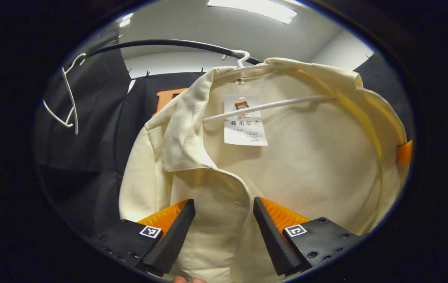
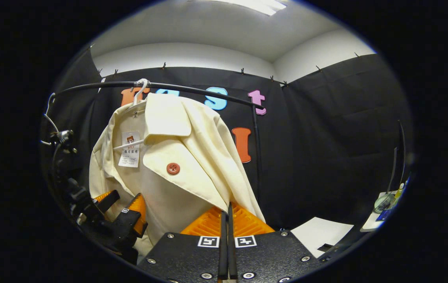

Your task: Grasp the clothes on the hanger with both hands and then place them into the laundry hamper below.

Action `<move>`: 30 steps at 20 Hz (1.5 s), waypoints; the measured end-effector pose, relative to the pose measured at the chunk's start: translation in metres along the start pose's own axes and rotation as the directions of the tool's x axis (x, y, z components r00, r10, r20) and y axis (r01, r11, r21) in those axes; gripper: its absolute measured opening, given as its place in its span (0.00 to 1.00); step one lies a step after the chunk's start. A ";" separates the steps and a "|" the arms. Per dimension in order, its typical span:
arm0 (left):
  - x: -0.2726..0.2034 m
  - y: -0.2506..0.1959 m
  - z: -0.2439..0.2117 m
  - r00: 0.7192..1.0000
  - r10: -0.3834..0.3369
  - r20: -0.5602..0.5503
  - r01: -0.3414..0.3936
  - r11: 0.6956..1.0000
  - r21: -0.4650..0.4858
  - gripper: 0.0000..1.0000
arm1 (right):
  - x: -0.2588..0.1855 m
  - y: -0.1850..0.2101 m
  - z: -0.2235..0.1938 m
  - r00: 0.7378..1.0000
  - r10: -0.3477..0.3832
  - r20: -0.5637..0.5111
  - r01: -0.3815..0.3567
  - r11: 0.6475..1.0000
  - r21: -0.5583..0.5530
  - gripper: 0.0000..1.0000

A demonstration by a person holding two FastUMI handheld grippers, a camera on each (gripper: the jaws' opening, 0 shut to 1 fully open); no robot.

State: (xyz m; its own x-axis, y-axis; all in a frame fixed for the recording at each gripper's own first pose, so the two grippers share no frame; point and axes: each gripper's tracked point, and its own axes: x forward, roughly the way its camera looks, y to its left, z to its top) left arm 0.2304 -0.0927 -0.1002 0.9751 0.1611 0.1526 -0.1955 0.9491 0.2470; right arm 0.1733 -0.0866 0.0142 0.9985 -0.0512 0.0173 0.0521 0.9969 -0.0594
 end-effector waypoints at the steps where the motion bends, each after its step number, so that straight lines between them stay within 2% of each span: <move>1: 0.002 0.010 0.000 0.999 0.042 0.009 -0.042 0.998 0.038 0.96 | 0.000 0.001 -0.001 1.000 -0.001 -0.007 0.001 1.000 0.013 0.00; 3: 0.000 0.030 0.001 0.994 0.107 0.021 -0.109 0.989 0.098 0.96 | 0.002 0.000 -0.002 1.000 -0.005 -0.011 0.005 1.000 0.020 0.00; 7: -0.016 0.068 0.011 0.978 0.199 0.069 -0.207 0.969 0.138 0.97 | 0.009 0.007 0.001 1.000 -0.002 -0.002 0.002 1.000 0.002 0.00; 9: -0.019 0.078 0.010 0.976 0.203 0.074 -0.212 0.966 0.147 0.94 | 0.009 0.009 0.000 1.000 0.005 0.001 -0.005 1.000 0.000 0.00; 10: -0.019 0.084 0.007 0.976 0.210 0.059 -0.217 0.963 0.161 0.96 | 0.008 0.011 0.000 1.000 0.008 0.001 -0.008 1.000 0.001 0.00; 13: -0.018 0.111 0.014 0.960 0.273 0.069 -0.281 0.944 0.172 0.96 | 0.007 0.013 0.002 1.000 0.013 0.007 -0.013 1.000 0.002 0.00; 16: 0.008 0.116 -0.011 0.972 0.233 -0.002 -0.227 0.949 0.220 0.99 | 0.005 0.014 0.002 1.000 0.012 0.012 -0.012 1.000 -0.002 0.00; 19: 0.028 0.109 -0.026 0.988 0.142 -0.068 -0.122 0.961 0.247 0.97 | 0.005 0.017 0.006 1.000 0.013 0.018 -0.013 1.000 -0.011 0.01; 20: 0.026 0.110 -0.022 0.990 0.130 -0.060 -0.112 0.964 0.240 0.90 | 0.001 0.018 0.008 1.000 0.016 0.021 -0.015 1.000 -0.012 0.01; 22: 0.016 0.112 -0.015 0.995 0.084 -0.055 -0.072 0.978 0.197 0.41 | -0.004 0.019 0.010 0.999 0.023 0.029 -0.023 1.000 -0.008 0.01; 23: 0.012 0.109 -0.012 0.997 0.054 -0.057 -0.043 0.983 0.179 0.25 | -0.005 0.021 0.010 0.999 0.032 0.031 -0.032 0.999 -0.005 0.01; 24: 0.010 0.111 -0.009 0.998 0.035 -0.056 -0.025 0.986 0.167 0.19 | -0.004 0.022 0.010 0.999 0.041 0.033 -0.041 0.999 0.000 0.01; 25: 0.005 0.114 -0.005 0.999 0.019 -0.051 -0.010 0.987 0.160 0.18 | -0.005 0.022 0.011 0.998 0.046 0.037 -0.047 0.999 0.004 0.01; 26: 0.001 0.120 -0.001 0.998 0.016 -0.054 -0.007 0.987 0.162 0.12 | -0.007 0.020 0.013 0.998 0.038 0.043 -0.038 0.999 0.003 0.01; 30: -0.001 0.153 0.020 0.998 0.033 -0.056 -0.021 0.977 0.210 0.13 | -0.017 0.007 0.035 0.995 -0.006 0.096 0.009 0.999 -0.031 0.00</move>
State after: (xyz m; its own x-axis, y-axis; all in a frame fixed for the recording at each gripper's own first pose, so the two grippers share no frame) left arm 0.1975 0.0471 -0.0437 0.9724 0.2075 0.1067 -0.2333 0.8675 0.4393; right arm 0.1560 -0.0763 0.0481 0.9923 -0.0507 0.1134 0.0611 0.9941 -0.0897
